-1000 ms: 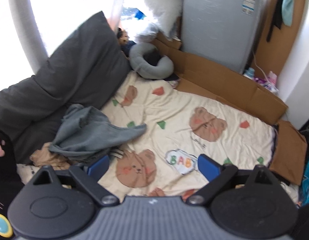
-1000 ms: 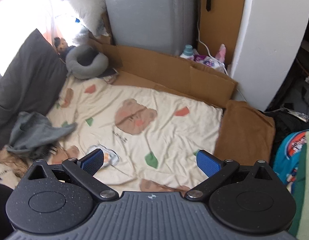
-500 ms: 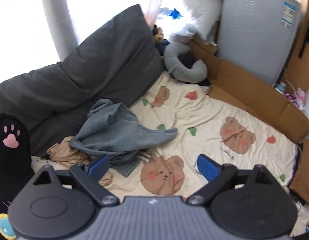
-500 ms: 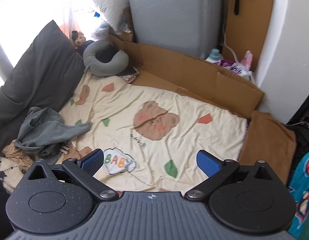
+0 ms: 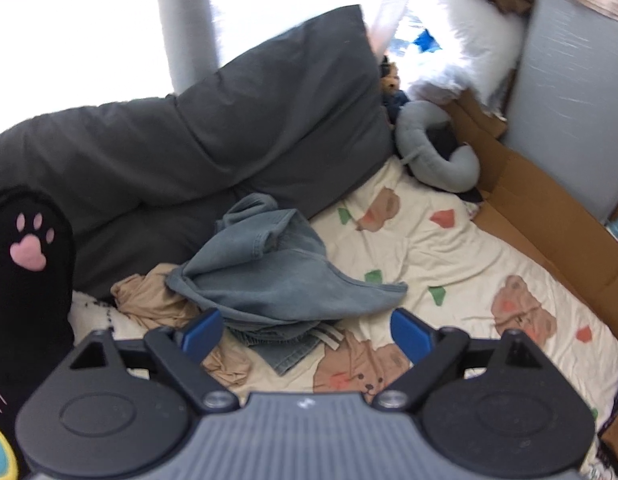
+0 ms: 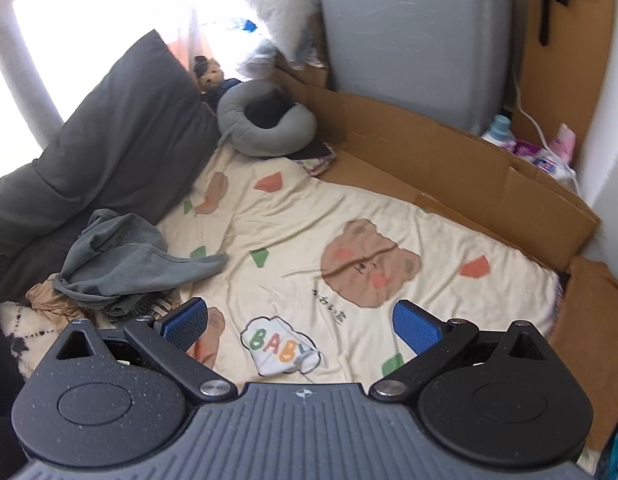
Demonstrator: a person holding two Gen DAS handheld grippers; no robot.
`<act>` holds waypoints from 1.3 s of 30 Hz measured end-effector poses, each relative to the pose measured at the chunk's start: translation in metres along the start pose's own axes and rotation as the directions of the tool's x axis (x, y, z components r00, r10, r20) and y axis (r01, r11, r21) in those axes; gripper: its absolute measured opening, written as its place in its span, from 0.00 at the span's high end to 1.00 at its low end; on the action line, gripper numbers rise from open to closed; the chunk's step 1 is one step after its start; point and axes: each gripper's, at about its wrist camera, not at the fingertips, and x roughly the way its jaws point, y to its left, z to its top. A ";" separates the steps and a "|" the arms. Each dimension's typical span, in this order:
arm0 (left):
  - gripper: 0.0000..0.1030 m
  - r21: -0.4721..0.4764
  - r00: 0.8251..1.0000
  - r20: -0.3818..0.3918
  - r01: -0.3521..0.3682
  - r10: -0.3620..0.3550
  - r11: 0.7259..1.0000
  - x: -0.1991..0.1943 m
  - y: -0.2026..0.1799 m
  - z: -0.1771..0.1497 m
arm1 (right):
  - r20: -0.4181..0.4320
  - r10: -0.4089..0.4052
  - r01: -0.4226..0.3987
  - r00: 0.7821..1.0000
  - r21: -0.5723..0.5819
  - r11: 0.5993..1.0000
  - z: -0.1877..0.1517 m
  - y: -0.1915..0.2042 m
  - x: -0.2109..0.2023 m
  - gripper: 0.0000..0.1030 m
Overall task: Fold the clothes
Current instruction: 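Move both tools toward the light-blue denim jeans pile by the cushion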
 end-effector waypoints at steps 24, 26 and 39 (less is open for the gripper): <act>0.17 -0.099 0.997 0.075 -0.011 0.018 0.995 0.116 0.035 -0.034 | -0.013 0.075 -0.075 0.997 -0.023 0.997 -0.017 0.016 0.129 0.05; 0.19 -0.101 0.997 0.072 -0.021 0.028 0.995 0.126 0.036 -0.039 | -0.017 0.086 -0.087 0.996 -0.030 0.996 -0.019 0.019 0.138 0.05; 0.30 -0.168 0.994 -0.013 -0.108 0.107 0.980 0.186 0.056 -0.059 | -0.038 0.131 -0.132 0.991 -0.039 0.990 -0.029 0.037 0.203 0.05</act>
